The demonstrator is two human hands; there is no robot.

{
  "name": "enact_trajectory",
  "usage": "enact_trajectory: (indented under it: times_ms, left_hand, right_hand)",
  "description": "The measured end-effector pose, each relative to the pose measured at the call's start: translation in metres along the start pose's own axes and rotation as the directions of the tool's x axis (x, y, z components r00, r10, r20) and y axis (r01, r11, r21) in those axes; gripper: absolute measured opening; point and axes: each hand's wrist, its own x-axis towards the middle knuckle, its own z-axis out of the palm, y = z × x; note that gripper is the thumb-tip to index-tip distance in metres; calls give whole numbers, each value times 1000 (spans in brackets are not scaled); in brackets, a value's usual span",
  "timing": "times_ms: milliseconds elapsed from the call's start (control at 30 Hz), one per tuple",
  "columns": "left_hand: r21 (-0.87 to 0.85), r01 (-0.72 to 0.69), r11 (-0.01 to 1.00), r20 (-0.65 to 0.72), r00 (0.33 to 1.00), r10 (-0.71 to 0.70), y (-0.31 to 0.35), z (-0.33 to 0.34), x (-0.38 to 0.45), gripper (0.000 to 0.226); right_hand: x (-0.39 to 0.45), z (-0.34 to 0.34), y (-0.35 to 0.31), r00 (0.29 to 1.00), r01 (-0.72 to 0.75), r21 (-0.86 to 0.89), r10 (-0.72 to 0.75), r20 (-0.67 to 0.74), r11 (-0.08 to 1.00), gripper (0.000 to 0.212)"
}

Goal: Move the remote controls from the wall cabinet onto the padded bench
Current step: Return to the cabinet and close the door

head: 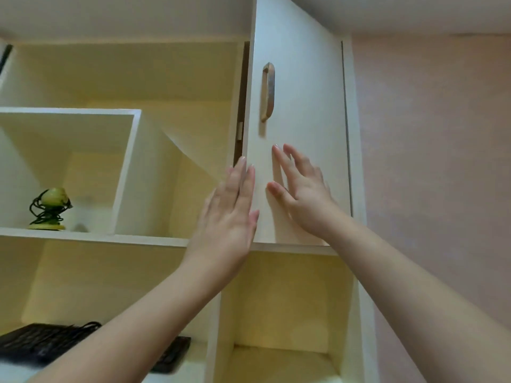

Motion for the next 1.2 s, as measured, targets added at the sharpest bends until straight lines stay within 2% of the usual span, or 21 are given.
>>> enact_trajectory:
  times_ms: [67,133,300,400,633,833,1033,1200]
  left_hand:
    - [189,-113,975,-32,992,121,-2,2,1,56]
    - [309,-167,936,-12,984,180,-5,1,3,55]
    - [498,-214,841,44,974,222,-12,-7,4,58]
    - [504,-236,831,77,970,228,-15,-6,8,61]
    - [536,-262,803,131,965,227,-28,1,14,62]
    - [451,-227,863,229,964,133,-44,14,15,61]
    - [389,-174,905,399,917,5,-60,40,34,60]
    - [358,-157,921,406,914,-2,-62,52,33,62]
  right_hand:
    - [-5,-2,12,1000,-5,38,5,20,999,66]
    - [-13,-4,23,998,-61,62,58,40,996,70]
    - [-19,2,28,992,-104,57,99,71,993,78]
    - [-17,5,24,988,-139,36,136,73,990,85]
    - [-11,18,19,984,-177,-82,179,20,981,83]
    - [-4,33,11,976,-215,-260,217,-22,941,82]
    - [10,53,16,967,-224,-448,254,7,865,83]
    - [11,57,19,964,-229,-479,265,8,847,81]
